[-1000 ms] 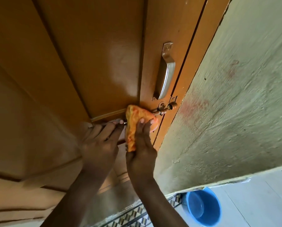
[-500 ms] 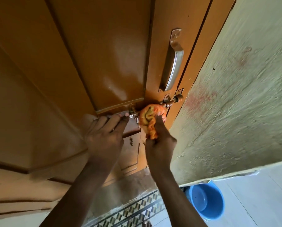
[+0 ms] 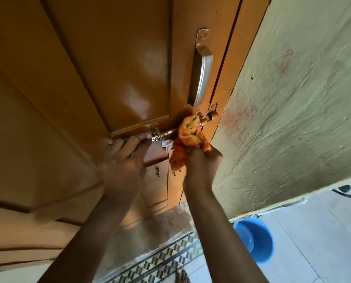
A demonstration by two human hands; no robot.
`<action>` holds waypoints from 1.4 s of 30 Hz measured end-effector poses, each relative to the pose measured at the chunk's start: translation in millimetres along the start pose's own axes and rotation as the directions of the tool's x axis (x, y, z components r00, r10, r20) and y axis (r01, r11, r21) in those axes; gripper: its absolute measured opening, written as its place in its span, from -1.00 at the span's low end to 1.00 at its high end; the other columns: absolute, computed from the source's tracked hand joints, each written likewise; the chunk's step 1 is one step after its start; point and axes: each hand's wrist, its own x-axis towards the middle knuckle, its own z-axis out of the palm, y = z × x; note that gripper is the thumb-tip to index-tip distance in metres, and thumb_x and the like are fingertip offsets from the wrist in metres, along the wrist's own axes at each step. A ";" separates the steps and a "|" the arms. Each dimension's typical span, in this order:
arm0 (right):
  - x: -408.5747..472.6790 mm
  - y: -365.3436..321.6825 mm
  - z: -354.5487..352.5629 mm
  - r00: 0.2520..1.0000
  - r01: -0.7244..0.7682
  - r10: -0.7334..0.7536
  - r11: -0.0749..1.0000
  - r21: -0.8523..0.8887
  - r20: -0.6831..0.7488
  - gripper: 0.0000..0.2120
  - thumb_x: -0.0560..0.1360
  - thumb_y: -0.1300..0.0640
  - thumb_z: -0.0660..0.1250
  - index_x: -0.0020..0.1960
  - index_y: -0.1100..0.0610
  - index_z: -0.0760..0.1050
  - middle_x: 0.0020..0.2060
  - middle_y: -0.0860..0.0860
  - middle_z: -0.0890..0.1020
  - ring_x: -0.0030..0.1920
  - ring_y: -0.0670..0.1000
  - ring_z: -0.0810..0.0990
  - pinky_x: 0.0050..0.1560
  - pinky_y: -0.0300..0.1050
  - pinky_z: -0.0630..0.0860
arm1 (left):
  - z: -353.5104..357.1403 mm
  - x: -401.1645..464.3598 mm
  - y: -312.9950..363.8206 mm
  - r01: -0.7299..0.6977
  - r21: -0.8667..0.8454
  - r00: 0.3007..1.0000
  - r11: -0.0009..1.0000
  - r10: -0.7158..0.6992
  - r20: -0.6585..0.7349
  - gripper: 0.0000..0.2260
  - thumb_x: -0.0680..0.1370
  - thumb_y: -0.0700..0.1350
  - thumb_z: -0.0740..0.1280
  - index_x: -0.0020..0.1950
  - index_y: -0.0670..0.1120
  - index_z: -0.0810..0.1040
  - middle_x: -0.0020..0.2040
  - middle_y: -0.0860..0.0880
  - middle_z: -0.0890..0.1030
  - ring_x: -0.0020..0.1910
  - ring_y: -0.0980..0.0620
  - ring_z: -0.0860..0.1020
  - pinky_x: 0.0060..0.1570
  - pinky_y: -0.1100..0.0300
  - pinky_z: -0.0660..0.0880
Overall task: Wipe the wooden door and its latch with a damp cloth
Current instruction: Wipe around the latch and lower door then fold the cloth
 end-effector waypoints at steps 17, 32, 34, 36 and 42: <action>-46.1 43.2 19.6 0.915 0.402 -0.347 0.834 -0.377 0.206 -0.55 0.55 0.23 0.16 0.40 0.25 0.55 0.24 0.23 0.69 0.19 0.24 0.70 0.14 0.16 0.67 | 1.5 0.7 -6.8 -0.030 0.016 0.999 0.999 0.030 -0.023 -0.77 0.59 -0.28 0.49 0.23 -0.13 0.76 -0.03 -0.07 0.72 -0.14 -0.08 0.51 -0.22 0.11 0.45; -55.4 46.7 28.7 0.980 -0.168 0.149 0.976 -0.138 -0.135 -0.75 0.49 0.46 0.22 -0.22 0.27 0.62 -0.51 0.03 0.66 -0.54 0.00 0.64 -0.47 -0.22 0.58 | -5.4 10.6 -18.9 -0.097 0.017 0.994 0.995 0.096 0.058 -0.78 0.71 -0.16 0.32 0.20 -0.07 0.77 -0.06 -0.02 0.72 -0.20 -0.09 0.58 -0.30 0.15 0.42; -65.4 32.6 39.2 0.996 -0.030 0.020 0.993 -0.116 -0.091 -0.72 0.40 0.53 0.20 -0.18 0.26 0.62 -0.45 -0.02 0.66 -0.50 -0.14 0.61 -0.43 -0.32 0.54 | -7.4 12.6 -21.9 -0.112 -0.028 0.990 0.993 0.114 0.087 -0.78 0.68 -0.16 0.34 0.22 -0.09 0.76 -0.04 -0.04 0.72 -0.17 -0.11 0.60 -0.28 0.12 0.48; -72.0 37.8 45.8 0.999 0.013 -0.019 0.982 -0.189 -0.031 -0.64 0.38 0.52 0.20 -0.06 0.22 0.67 -0.39 -0.05 0.68 -0.46 -0.16 0.64 -0.42 -0.23 0.61 | -9.1 14.4 -23.2 -0.134 -0.051 0.984 0.990 0.139 0.113 -0.72 0.68 -0.13 0.27 0.24 -0.11 0.74 -0.01 -0.06 0.72 -0.14 -0.13 0.61 -0.26 0.08 0.52; -41.8 35.2 49.2 0.919 -0.381 0.353 0.910 -0.164 -0.177 -0.75 0.57 0.37 0.23 -0.16 0.17 0.61 -0.39 -0.02 0.64 -0.42 -0.07 0.63 -0.50 -0.30 0.51 | -10.7 17.9 -32.3 -0.210 -0.051 0.955 0.976 0.216 0.203 -0.69 0.69 -0.12 0.24 0.33 -0.12 0.70 0.07 -0.08 0.71 -0.07 -0.14 0.65 -0.19 0.00 0.63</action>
